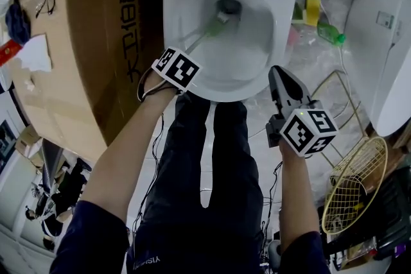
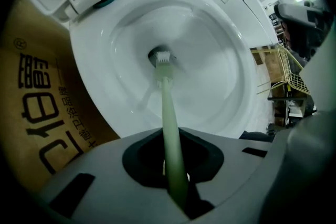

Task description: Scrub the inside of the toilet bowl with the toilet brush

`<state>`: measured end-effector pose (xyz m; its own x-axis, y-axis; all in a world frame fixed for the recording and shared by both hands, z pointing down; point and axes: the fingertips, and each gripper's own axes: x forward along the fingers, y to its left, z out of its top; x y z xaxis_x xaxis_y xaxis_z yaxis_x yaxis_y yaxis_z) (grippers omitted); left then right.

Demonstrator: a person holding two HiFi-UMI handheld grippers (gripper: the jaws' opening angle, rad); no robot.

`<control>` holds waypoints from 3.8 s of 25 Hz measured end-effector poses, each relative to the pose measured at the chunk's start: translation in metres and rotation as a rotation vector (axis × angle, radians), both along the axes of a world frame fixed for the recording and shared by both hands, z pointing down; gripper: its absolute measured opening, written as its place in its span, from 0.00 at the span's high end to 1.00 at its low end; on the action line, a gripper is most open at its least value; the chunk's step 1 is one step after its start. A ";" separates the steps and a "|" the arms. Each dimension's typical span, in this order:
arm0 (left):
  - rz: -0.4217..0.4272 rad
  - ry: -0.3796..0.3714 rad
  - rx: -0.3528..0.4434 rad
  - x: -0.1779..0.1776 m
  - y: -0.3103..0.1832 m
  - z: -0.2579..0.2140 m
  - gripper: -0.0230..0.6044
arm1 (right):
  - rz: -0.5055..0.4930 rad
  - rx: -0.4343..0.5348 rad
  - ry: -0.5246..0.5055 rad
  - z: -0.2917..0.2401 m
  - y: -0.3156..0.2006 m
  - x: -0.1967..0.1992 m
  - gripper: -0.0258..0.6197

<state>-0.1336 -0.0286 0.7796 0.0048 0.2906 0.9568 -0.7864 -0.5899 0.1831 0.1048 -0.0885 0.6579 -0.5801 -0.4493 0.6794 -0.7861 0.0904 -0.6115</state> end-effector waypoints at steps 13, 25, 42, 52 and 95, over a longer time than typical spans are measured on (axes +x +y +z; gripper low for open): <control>-0.003 0.027 0.119 0.007 -0.057 -0.006 0.88 | 0.030 -0.010 0.006 0.002 0.001 0.017 0.95; 0.017 0.158 0.140 0.070 -0.045 -0.010 0.88 | 0.053 -0.007 0.020 -0.001 0.013 0.027 0.95; 0.065 0.191 -0.017 0.066 0.073 -0.022 0.88 | 0.006 0.010 0.007 -0.011 0.030 0.007 0.95; -0.009 0.035 -0.089 0.016 0.076 -0.016 0.88 | -0.041 0.004 -0.013 -0.011 0.028 -0.007 0.95; 0.002 0.228 0.128 0.107 0.013 -0.034 0.88 | 0.028 -0.016 0.004 -0.007 0.031 0.026 0.95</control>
<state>-0.0269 -0.0153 0.7455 0.2237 0.1671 0.9602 -0.7322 -0.6215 0.2787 0.1306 -0.0573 0.6510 -0.5647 -0.4545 0.6889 -0.7906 0.0584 -0.6095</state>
